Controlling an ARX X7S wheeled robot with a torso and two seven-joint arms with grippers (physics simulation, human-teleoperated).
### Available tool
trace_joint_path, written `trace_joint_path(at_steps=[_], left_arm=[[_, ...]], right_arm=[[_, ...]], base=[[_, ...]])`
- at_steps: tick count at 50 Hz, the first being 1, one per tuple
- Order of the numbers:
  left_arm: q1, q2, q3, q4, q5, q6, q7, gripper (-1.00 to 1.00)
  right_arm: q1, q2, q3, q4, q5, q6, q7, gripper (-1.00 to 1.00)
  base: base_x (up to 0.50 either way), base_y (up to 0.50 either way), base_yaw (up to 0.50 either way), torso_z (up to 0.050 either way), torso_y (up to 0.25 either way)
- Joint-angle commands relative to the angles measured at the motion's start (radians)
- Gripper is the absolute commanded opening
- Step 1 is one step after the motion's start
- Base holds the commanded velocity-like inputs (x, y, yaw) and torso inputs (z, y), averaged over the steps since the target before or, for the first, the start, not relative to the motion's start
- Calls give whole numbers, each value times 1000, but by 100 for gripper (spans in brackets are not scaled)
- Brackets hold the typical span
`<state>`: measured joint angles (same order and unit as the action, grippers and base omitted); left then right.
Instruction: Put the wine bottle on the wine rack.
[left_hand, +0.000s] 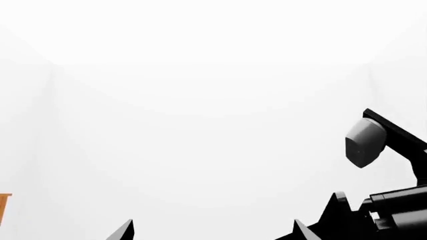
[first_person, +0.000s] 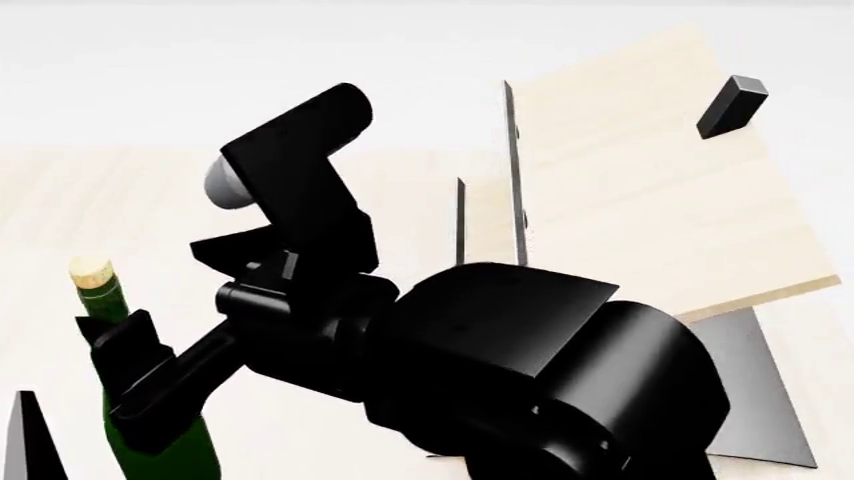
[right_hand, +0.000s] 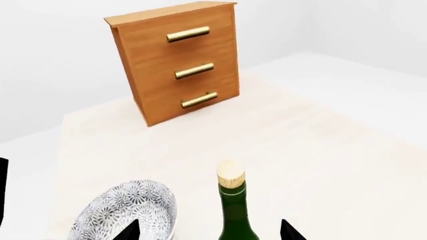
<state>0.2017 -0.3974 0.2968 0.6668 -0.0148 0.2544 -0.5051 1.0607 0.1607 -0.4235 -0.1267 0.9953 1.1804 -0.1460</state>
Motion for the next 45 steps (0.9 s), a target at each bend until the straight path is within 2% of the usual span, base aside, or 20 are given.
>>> trace_joint_path(at_steps=[1,19,35,45], left_arm=[[-1,-1,5,-1,2,0,-2,100],[-4,-5,6,-4,0,3,-7,100],[-3,-10,7,-6,-4,7,-11,100],[-4,-11,9,-10,-4,10,-13,100]], right_arm=[[-7,-24,-31,26,-14,-38,-13,100],[8,-90,-133,268,-141,-213,-103,100],[-5,-116,-197,318,-189,-308,-92,100],[28,-145,-229,443,-218,-410,-119,100]], base=[[0,0,0,0,0],[0,0,0,0,0],[0,0,0,0,0],[0,0,0,0,0]])
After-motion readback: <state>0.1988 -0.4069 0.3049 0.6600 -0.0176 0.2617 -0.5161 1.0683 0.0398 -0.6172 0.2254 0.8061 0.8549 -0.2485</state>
